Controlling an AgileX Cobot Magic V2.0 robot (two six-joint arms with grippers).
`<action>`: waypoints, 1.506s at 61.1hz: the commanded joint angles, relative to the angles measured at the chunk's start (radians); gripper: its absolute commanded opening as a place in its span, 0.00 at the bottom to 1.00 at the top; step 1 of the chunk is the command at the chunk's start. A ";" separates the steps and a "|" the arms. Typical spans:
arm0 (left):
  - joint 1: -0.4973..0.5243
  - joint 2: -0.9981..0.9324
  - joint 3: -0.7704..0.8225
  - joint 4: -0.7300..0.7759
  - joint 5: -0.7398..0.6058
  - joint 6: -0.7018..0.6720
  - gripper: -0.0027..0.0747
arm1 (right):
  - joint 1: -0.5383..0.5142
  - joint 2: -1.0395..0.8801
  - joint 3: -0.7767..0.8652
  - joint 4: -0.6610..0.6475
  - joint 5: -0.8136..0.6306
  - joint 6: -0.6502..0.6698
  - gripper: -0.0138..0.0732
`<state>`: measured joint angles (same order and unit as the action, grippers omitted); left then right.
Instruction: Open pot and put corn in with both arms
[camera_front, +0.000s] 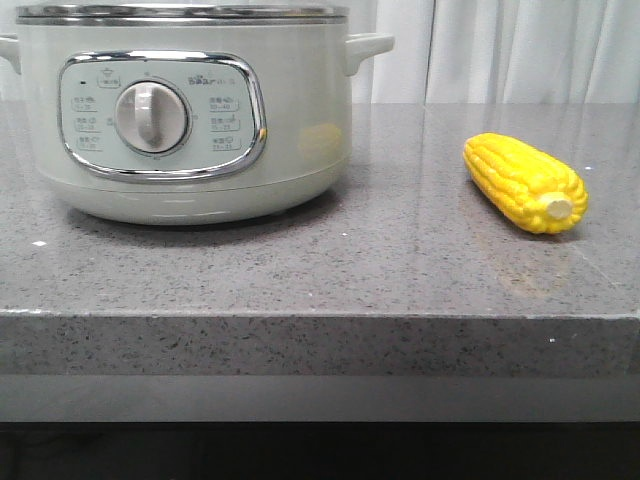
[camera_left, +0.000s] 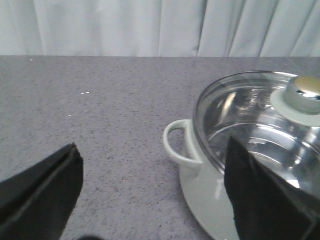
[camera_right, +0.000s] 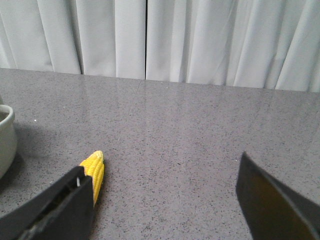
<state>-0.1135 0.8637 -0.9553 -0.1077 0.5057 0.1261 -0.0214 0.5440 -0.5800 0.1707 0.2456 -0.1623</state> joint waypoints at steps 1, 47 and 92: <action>-0.057 0.101 -0.134 -0.016 -0.005 0.006 0.77 | -0.002 0.008 -0.038 -0.003 -0.072 -0.002 0.85; -0.308 0.834 -0.988 -0.089 0.455 -0.005 0.77 | 0.006 0.008 -0.038 -0.003 -0.073 -0.002 0.85; -0.308 0.842 -0.999 -0.061 0.577 -0.005 0.47 | 0.019 0.008 -0.038 -0.003 -0.074 -0.002 0.85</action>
<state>-0.4146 1.7550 -1.9160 -0.1617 1.1193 0.1264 -0.0030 0.5440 -0.5800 0.1707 0.2462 -0.1623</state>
